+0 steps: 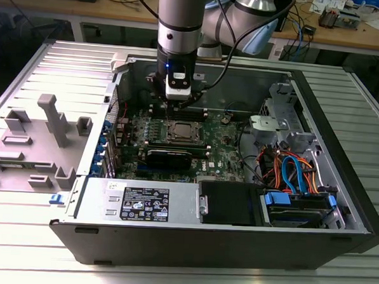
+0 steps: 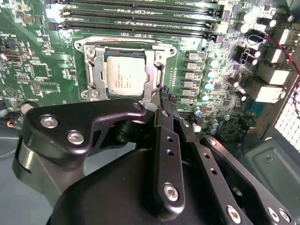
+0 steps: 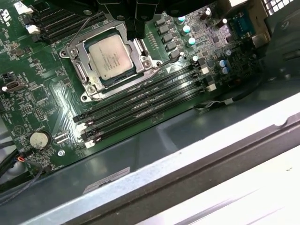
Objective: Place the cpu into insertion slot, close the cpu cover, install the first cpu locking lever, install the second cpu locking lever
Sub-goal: 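Install the first cpu locking lever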
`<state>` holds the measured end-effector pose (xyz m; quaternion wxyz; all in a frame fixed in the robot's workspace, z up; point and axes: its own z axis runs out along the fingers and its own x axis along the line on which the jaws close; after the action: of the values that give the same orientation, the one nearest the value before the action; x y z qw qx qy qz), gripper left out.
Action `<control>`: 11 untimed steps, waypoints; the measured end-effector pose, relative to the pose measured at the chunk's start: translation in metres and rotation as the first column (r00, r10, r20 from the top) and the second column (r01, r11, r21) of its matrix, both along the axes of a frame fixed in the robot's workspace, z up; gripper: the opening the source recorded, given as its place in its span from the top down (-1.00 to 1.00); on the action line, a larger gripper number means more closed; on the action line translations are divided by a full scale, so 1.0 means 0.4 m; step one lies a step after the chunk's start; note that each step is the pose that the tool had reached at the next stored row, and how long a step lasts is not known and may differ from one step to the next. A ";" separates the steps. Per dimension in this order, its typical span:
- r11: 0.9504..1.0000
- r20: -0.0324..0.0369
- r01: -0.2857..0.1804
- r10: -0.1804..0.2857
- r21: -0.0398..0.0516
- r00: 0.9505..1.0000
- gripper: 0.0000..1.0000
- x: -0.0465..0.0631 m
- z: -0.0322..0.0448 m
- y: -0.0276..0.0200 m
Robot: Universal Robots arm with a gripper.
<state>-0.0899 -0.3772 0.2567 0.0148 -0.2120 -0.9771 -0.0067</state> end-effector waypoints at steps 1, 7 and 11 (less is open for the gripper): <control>1.000 0.000 0.000 0.000 0.000 1.000 0.79 -0.004 0.000 0.000; 1.000 0.000 -0.006 0.006 0.000 1.000 0.79 -0.048 0.000 0.000; 0.993 0.000 -0.119 0.119 0.000 0.993 0.79 -0.050 -0.001 0.000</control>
<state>-0.1097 -0.3772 0.2564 0.0153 -0.1532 -0.9881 -0.0056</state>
